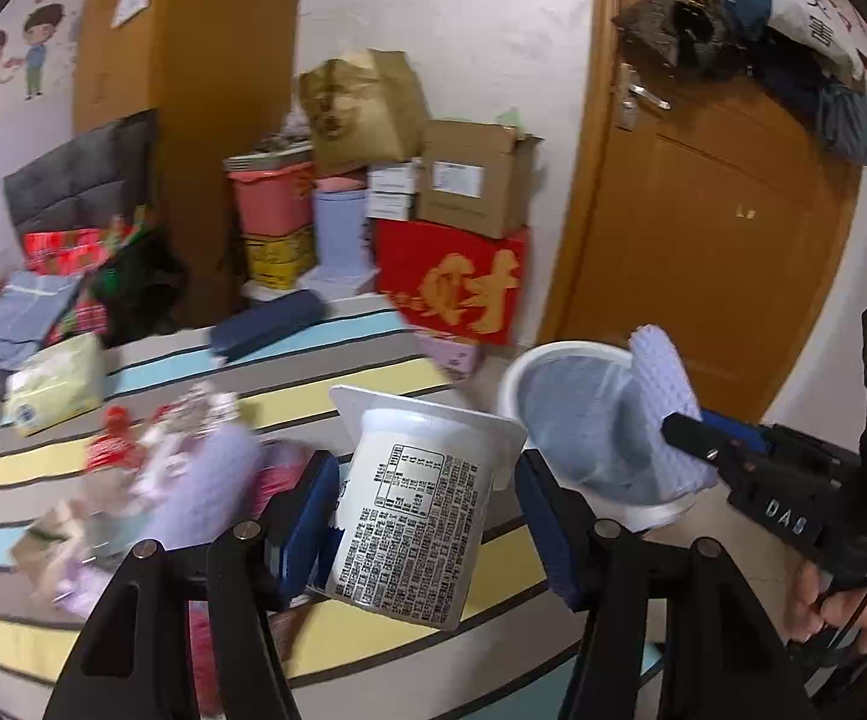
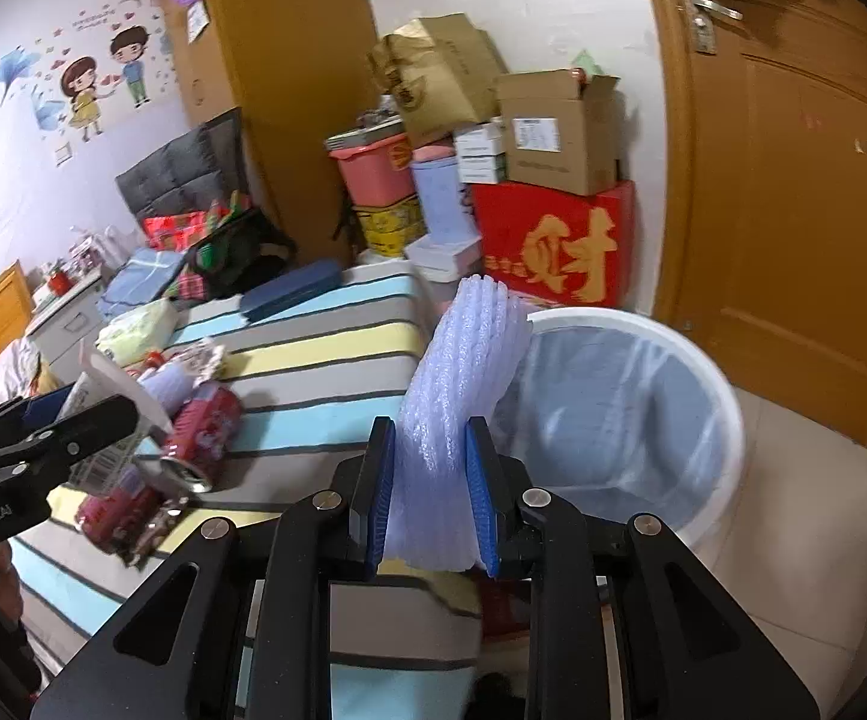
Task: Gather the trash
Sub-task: 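Carry the foam net and yogurt cup over the white bin and open both tools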
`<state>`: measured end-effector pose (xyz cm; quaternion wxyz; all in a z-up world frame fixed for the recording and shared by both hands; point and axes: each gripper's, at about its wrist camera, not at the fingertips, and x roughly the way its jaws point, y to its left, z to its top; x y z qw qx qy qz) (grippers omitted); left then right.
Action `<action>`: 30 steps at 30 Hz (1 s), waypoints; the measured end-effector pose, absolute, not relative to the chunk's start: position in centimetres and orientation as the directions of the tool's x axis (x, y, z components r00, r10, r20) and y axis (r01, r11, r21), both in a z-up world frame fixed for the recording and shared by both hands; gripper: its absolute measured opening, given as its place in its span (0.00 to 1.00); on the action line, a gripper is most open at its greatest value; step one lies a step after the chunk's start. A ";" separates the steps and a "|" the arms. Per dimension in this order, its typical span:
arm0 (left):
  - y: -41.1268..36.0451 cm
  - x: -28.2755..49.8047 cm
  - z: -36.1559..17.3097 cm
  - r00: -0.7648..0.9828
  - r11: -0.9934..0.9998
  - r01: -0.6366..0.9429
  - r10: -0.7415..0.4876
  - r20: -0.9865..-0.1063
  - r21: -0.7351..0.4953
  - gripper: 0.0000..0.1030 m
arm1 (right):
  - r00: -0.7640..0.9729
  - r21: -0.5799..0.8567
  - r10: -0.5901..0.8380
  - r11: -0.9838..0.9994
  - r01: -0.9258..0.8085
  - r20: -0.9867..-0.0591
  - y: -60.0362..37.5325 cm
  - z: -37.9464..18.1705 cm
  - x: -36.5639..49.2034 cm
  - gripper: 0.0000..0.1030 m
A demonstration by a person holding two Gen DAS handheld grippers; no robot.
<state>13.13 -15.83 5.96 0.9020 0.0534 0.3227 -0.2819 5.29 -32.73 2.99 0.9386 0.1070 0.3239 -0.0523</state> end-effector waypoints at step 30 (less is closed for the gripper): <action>-32.4 17.5 -0.9 0.425 0.734 0.658 -0.546 -0.722 -0.167 0.61 | 0.614 0.105 -0.076 0.961 0.254 -0.786 -41.6 -3.0 7.8 0.25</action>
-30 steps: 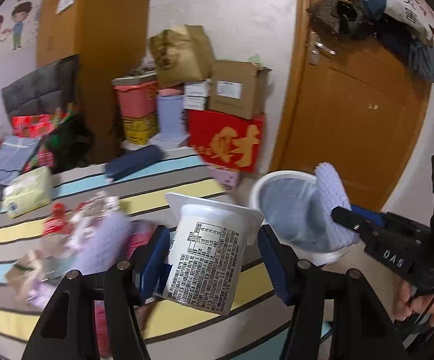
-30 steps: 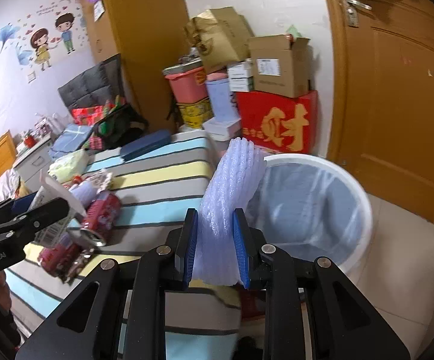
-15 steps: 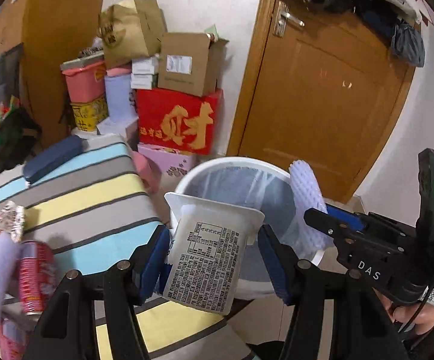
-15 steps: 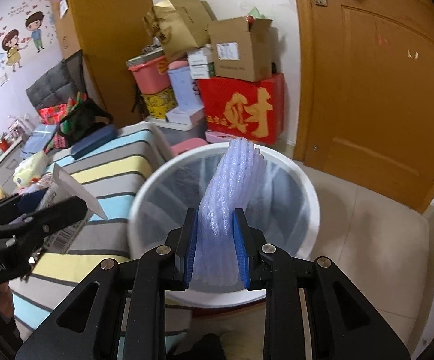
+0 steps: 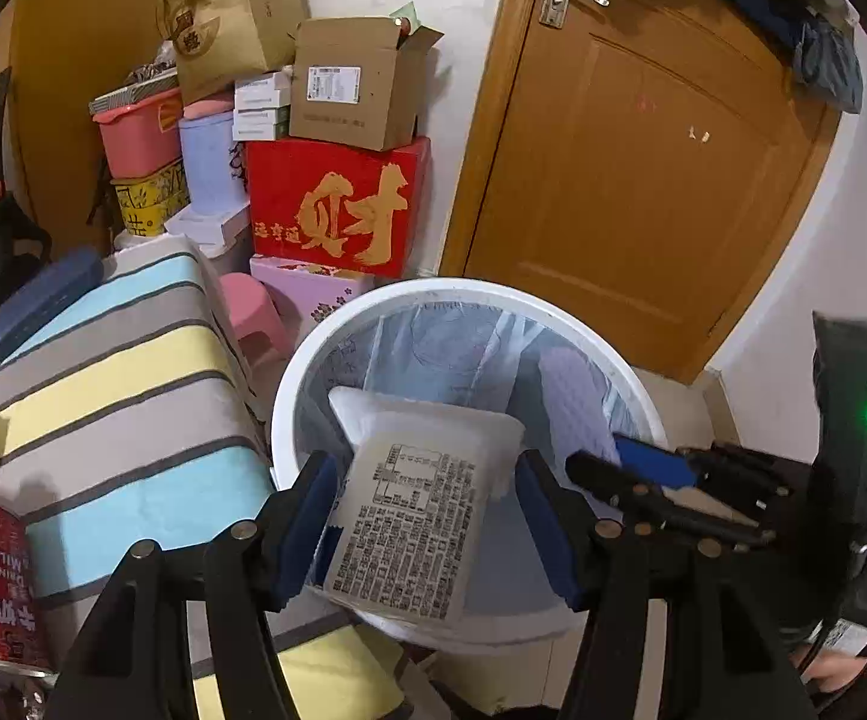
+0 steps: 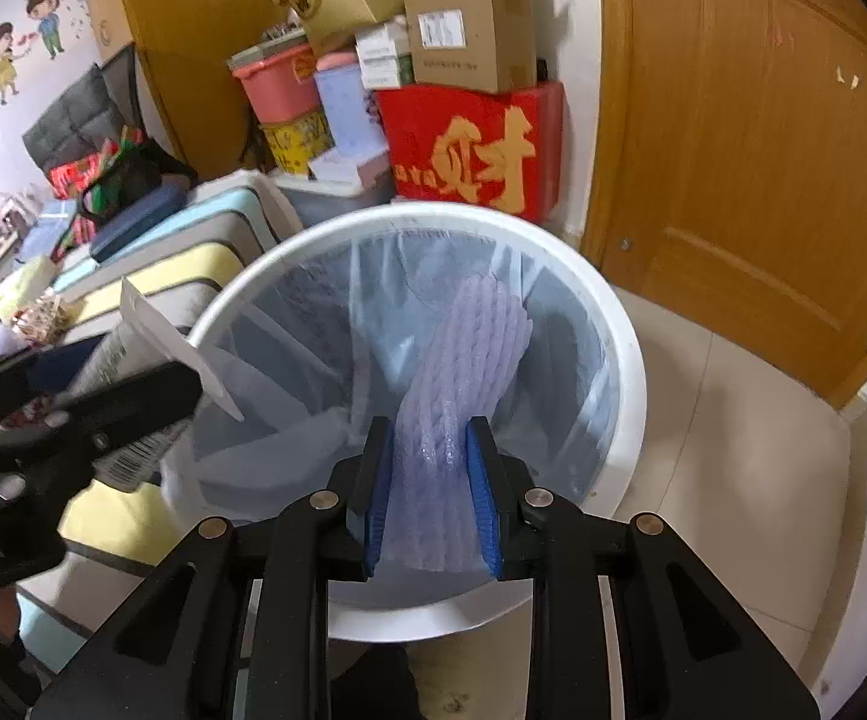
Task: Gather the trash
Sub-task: 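Carry the foam net and yogurt cup over the white bin and open both tools, then move both open tools back over the table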
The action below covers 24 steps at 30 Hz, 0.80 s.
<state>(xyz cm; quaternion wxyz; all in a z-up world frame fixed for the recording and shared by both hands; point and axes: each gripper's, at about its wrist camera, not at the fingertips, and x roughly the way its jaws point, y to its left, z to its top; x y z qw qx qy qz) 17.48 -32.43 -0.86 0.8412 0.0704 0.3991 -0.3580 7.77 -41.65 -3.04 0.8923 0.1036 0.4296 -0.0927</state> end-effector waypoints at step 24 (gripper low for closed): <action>-23.8 15.1 2.4 0.552 0.814 0.553 -0.517 -0.654 -0.178 0.74 | 0.683 0.113 -0.111 0.955 0.274 -0.722 -39.3 -0.4 5.8 0.50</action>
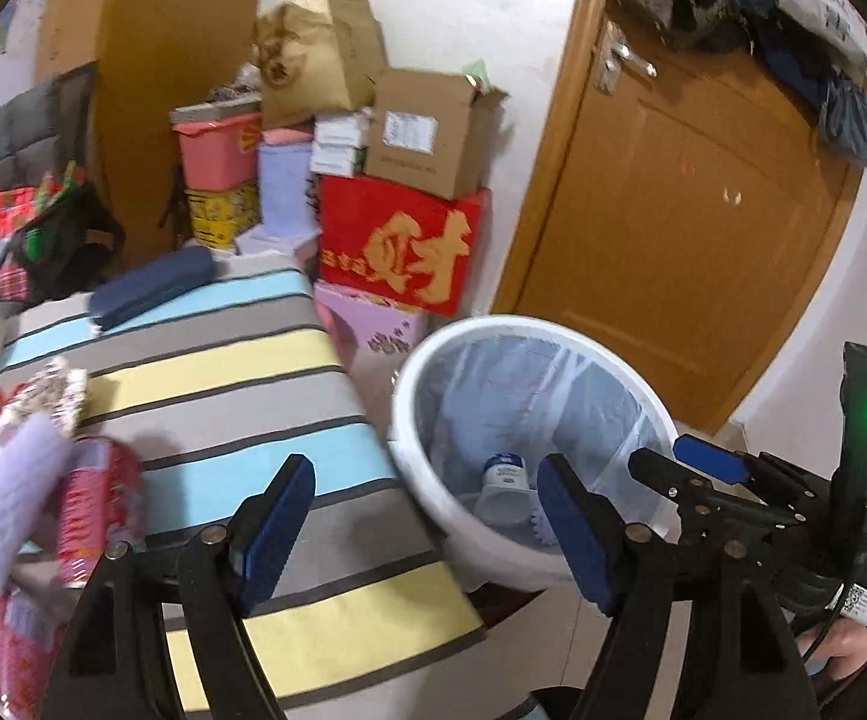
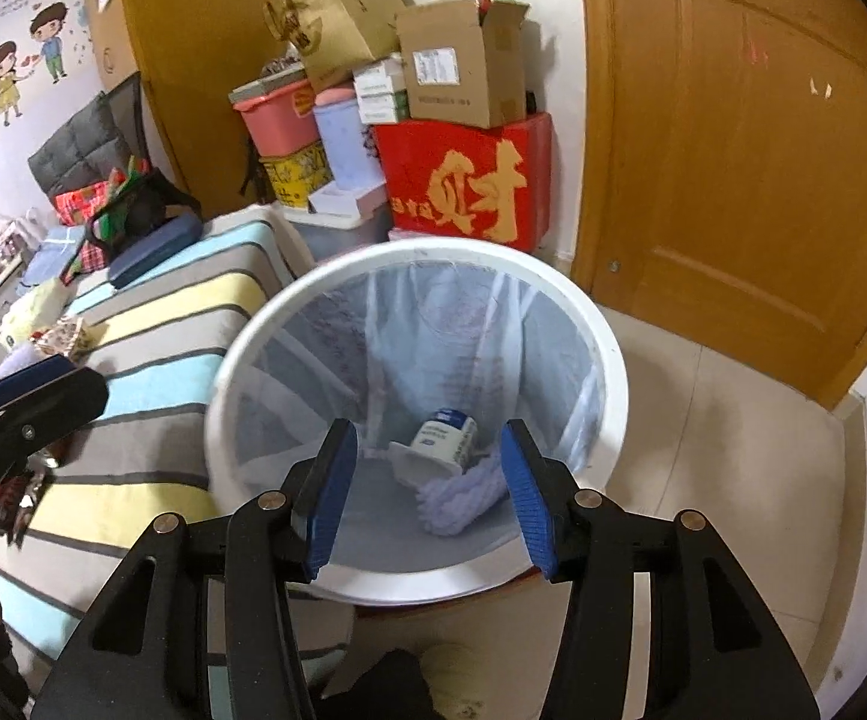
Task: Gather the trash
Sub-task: 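Move both open tools back over the table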
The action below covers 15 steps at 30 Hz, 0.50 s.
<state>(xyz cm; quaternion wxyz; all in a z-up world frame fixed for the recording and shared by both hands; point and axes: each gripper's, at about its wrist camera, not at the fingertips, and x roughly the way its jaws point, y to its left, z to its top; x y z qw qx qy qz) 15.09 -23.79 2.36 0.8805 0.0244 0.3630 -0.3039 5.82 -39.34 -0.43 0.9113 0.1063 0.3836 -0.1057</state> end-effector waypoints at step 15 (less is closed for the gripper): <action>-11.9 11.9 4.0 0.702 0.919 0.369 -0.373 -0.607 -0.139 0.74 | 0.753 0.160 0.015 0.980 0.121 -0.658 -31.9 1.2 6.4 0.50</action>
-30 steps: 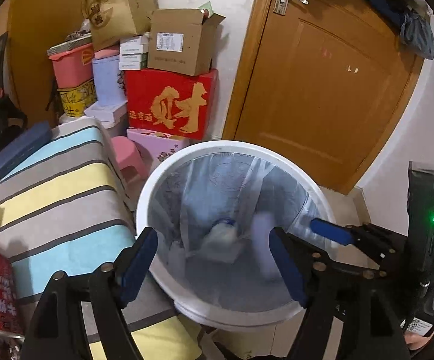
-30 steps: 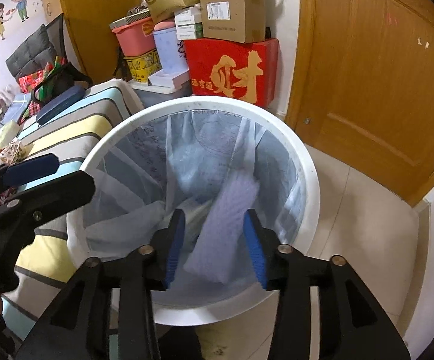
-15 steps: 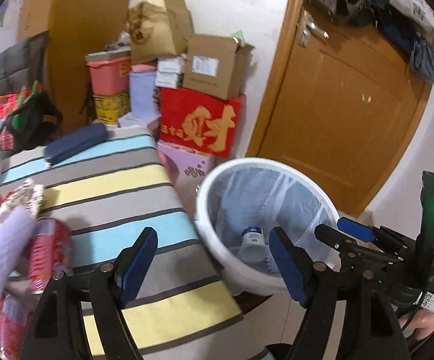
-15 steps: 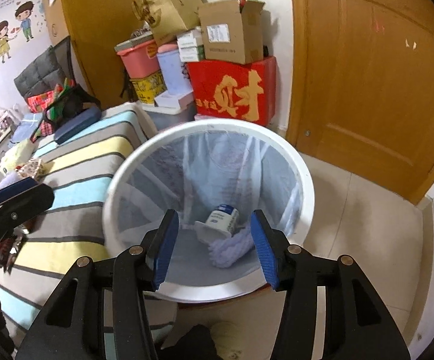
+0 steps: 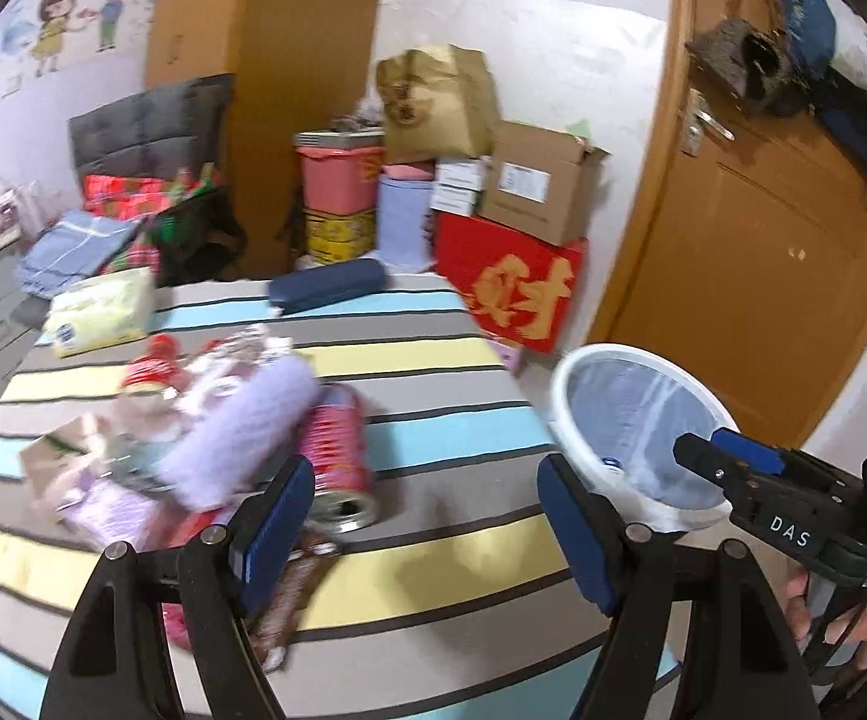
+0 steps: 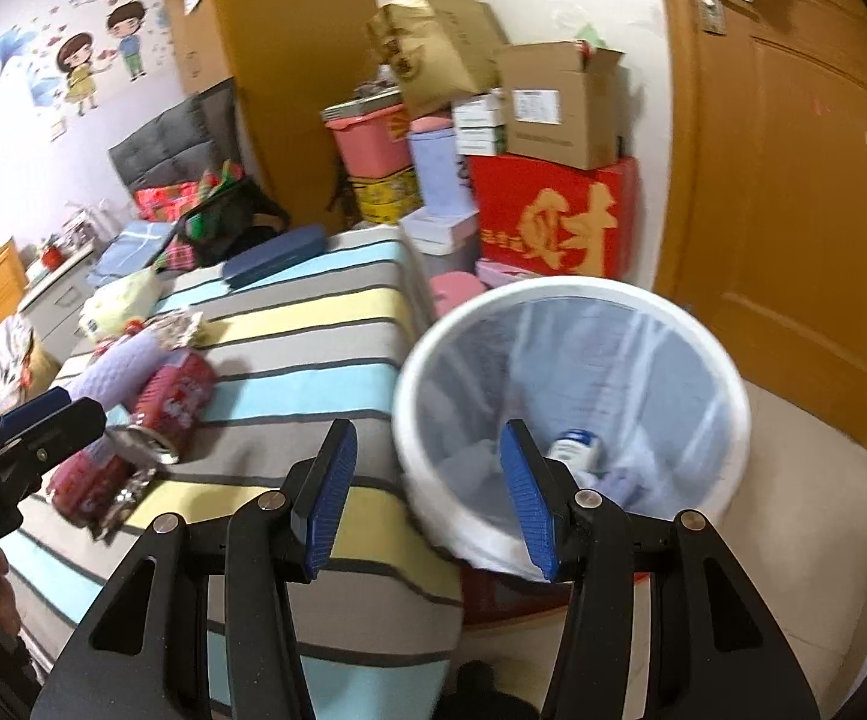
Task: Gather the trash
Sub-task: 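Move both open tools back over the table, then grasp the purple milk carton with the left tool while the right tool approaches the red milk can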
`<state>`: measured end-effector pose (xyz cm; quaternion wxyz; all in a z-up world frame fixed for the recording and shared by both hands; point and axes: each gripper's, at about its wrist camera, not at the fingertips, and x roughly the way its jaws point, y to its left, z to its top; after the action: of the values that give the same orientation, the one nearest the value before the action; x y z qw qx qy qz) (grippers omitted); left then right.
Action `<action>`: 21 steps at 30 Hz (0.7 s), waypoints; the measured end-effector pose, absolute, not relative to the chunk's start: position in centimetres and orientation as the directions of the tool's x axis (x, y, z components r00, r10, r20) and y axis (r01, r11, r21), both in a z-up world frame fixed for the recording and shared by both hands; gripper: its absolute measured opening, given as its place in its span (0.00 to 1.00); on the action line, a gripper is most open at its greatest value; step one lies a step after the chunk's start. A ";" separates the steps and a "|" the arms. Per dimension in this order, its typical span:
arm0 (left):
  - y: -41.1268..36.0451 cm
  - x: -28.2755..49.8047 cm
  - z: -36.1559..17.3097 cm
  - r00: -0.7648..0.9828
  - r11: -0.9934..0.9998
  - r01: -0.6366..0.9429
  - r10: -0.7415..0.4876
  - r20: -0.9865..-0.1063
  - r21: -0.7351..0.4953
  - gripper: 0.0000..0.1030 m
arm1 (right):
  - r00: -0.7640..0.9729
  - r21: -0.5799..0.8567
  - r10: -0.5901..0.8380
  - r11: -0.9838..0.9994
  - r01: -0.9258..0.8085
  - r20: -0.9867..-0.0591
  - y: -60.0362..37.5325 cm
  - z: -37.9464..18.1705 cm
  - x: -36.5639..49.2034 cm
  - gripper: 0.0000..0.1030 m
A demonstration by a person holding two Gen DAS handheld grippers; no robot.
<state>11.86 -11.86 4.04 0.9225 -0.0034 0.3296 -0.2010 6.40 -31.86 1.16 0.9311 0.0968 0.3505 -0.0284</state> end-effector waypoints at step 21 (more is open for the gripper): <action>2.0 11.3 2.3 0.754 0.981 0.120 -0.189 -0.629 -0.151 0.74 | 0.711 0.185 0.162 0.982 -0.045 -0.684 -23.4 0.5 10.0 0.50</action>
<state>11.25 2.05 2.34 0.9351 -0.0505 0.3409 -0.0826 10.04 -23.44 0.51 0.9217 0.0774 0.3759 0.0561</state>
